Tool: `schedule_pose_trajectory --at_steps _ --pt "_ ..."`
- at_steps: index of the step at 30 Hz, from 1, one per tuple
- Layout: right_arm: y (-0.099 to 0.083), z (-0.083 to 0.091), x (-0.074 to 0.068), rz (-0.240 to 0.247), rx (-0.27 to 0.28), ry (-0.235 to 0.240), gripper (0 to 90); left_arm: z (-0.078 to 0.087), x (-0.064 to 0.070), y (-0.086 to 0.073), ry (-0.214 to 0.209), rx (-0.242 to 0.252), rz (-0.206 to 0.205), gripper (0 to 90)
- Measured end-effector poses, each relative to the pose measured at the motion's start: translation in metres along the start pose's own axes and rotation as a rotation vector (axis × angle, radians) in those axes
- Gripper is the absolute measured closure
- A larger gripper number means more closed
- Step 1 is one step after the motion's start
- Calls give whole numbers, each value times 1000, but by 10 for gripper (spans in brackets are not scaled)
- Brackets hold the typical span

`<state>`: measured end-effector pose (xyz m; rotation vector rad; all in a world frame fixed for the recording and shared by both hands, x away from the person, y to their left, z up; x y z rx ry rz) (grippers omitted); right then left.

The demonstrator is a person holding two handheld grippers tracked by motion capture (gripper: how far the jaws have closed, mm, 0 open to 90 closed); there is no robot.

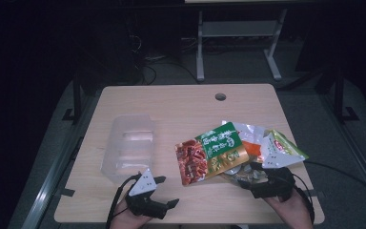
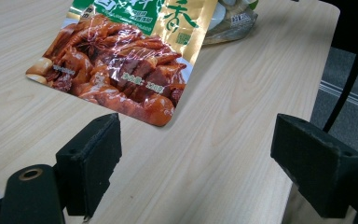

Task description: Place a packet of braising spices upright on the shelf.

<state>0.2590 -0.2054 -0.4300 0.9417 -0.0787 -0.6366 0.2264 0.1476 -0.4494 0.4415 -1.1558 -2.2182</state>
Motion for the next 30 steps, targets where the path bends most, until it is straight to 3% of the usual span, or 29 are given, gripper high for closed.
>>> schedule_pose_trajectory --at_steps 7,13,21,22,25,30 --pt "16 5 21 -47 1 -48 234 -1 0 1 0 -3 -2 158" --pt "28 0 40 -95 0 -38 239 1 -1 2 2 5 5 160" --pt "38 -19 59 -187 -61 -20 289 1 -1 3 2 9 -10 160" --pt "36 -25 61 -205 -78 -4 314 0 0 4 3 8 -15 160" --pt "34 -30 61 -198 -90 5 350 0 0 4 2 5 -23 160" --pt "35 -39 59 -211 -100 38 532 -1 3 4 -1 0 -20 164"
Point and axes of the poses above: each handheld gripper's, and its own axes: z roughly backward along the jaws, y roughly out of its top, x roughly to its right, the point moved 3 cm from there along -z, roughly forward along the jaws, and after that the axes turned 10 degrees about y, right-handed, at the moved point
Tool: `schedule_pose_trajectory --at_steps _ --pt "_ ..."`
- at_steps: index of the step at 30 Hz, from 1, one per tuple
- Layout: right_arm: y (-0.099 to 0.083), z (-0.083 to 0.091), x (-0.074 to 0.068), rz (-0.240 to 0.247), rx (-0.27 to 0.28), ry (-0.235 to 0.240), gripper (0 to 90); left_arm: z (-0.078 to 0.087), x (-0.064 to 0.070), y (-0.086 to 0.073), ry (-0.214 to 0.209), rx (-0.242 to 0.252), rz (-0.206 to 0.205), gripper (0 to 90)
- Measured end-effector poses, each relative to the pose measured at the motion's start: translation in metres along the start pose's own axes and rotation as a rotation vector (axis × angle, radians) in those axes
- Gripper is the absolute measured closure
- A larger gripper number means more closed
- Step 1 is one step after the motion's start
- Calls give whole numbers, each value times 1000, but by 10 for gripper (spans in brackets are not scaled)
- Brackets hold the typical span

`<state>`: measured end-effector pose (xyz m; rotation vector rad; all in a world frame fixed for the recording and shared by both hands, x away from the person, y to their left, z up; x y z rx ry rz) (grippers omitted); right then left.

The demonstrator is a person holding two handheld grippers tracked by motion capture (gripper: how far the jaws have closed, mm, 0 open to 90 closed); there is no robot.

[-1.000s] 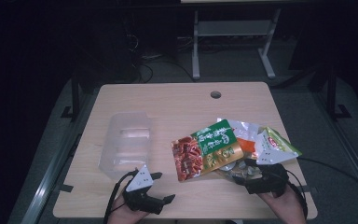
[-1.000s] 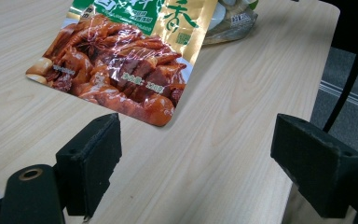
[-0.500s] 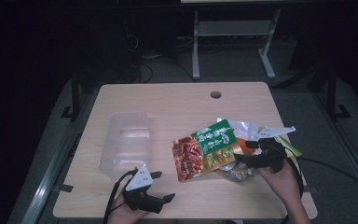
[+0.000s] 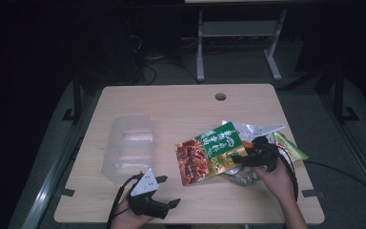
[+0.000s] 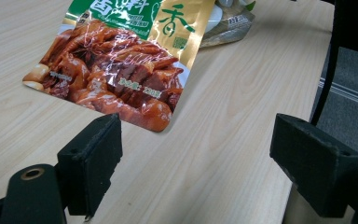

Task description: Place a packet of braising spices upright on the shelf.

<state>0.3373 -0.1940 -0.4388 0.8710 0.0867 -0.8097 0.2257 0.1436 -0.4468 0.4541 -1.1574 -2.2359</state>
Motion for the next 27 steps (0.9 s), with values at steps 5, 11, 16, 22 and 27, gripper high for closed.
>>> schedule_pose_trajectory --at_steps 5,11,16,22,27 --pt "0 1 0 -9 5 46 697 -2 1 0 0 -4 -8 164" --pt "0 3 0 -1 26 104 847 -3 -1 0 -1 -5 0 165" --pt "3 6 -8 31 35 144 897 -1 -3 2 8 0 3 167" --pt "16 16 -25 123 15 131 900 -2 -4 5 -18 -23 22 167" --pt "35 23 -43 215 -18 116 900 -3 -6 13 -17 -26 20 166"
Point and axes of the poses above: each handheld gripper's, and its own axes: z roughly backward along the jaws, y roughly out of its top, x roughly to its right, the point moved 3 cm from there along -z, roughly forward along the jaws, and after that the axes turned 10 degrees about y, right-handed, at the moved point
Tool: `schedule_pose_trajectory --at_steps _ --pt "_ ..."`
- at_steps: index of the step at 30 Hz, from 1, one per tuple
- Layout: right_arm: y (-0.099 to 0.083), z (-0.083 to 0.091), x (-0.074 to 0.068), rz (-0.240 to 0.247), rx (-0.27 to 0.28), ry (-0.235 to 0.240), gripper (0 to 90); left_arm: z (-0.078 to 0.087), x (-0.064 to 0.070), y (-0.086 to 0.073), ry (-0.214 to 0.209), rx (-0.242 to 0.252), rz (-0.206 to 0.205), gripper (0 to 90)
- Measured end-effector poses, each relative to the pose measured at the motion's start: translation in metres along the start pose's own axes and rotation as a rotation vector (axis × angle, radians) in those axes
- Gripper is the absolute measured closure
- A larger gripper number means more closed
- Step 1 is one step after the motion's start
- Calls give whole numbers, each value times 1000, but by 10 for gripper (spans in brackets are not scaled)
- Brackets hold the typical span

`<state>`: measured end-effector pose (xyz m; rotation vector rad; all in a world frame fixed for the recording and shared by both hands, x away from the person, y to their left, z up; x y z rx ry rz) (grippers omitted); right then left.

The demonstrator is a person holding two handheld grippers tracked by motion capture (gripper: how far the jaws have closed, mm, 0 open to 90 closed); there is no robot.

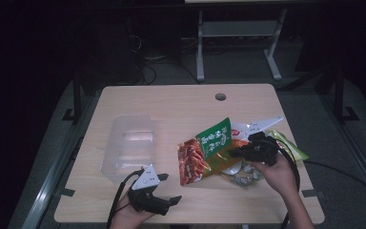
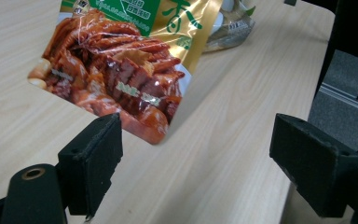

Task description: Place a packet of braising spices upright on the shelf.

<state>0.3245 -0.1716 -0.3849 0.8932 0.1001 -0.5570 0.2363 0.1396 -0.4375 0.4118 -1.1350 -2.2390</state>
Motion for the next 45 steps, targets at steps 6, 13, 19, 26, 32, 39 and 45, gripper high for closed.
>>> schedule_pose_trajectory --at_steps 6,13,19,26,32,39,45 --pt "22 6 -15 75 -52 -10 900 -10 -8 18 -8 23 21 166" --pt "44 20 -28 166 -109 8 900 -33 -18 37 -4 24 33 166" --pt "54 33 -34 231 -136 31 900 -49 -26 51 0 23 58 165" --pt "60 44 -40 293 -167 35 900 -69 -35 69 -11 4 84 166" --pt "62 45 -41 324 -150 43 900 -88 -44 76 -169 -49 134 461" --pt "59 46 -34 297 -128 7 900 -80 -41 75 -163 -46 66 820" --pt "52 45 -28 257 -74 -11 853 -74 -30 73 -121 -46 0 859"
Point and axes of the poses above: each handheld gripper's, and its own axes: z roughly backward along the jaws, y roughly out of its top, x roughly to its right, the point moved 3 cm from there along -z, roughly forward along the jaws, and after that the axes turned 10 degrees about y, right-handed, at the moved point
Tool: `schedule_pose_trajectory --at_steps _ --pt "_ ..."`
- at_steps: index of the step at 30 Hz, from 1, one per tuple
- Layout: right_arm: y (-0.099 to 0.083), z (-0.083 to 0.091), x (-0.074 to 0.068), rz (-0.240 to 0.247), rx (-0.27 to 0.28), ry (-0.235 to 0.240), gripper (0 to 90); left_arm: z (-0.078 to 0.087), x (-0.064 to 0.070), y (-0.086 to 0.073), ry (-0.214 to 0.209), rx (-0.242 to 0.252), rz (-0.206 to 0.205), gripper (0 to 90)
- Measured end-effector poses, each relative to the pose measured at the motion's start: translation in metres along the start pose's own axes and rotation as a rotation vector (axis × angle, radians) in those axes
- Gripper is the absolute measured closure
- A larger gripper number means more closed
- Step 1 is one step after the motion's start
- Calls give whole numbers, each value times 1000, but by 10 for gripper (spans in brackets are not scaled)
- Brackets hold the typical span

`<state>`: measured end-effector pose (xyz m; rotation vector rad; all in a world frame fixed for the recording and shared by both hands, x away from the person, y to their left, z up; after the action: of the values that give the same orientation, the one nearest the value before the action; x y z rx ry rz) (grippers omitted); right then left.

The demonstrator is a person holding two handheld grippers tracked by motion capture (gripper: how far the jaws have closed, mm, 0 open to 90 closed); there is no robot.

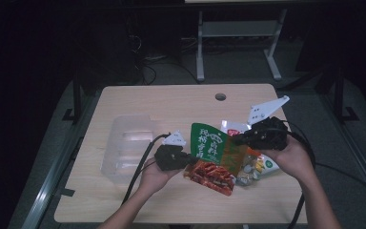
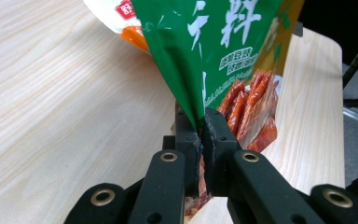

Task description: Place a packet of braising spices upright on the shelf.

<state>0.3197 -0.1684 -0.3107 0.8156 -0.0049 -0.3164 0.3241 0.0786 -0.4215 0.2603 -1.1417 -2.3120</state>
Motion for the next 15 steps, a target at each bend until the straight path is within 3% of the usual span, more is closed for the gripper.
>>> schedule_pose_trajectory --at_steps 2,3,4,7,10,15 --pt "-2 0 1 -7 11 -3 836 1 2 -1 10 -1 -12 860" --pt "-6 1 2 -22 35 3 776 2 3 -1 17 -3 -24 863" --pt "-12 1 4 -52 61 -3 642 3 4 -1 27 -2 -33 864" --pt "-24 1 7 -105 112 5 518 4 4 -2 35 -9 -47 865" --pt "-40 -4 9 -149 166 25 474 4 5 -5 40 -8 -34 865" --pt "-67 -28 13 -215 175 47 452 5 5 -5 48 -12 -38 865"
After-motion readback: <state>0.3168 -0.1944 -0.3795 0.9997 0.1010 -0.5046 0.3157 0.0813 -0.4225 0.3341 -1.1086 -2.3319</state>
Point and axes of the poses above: each handheld gripper's, and its own axes: z roughly backward along the jaws, y roughly out of its top, x roughly to its right, the point moved 3 cm from there along -z, roughly forward along the jaws, and after that the axes turned 10 degrees about y, right-handed, at the moved point
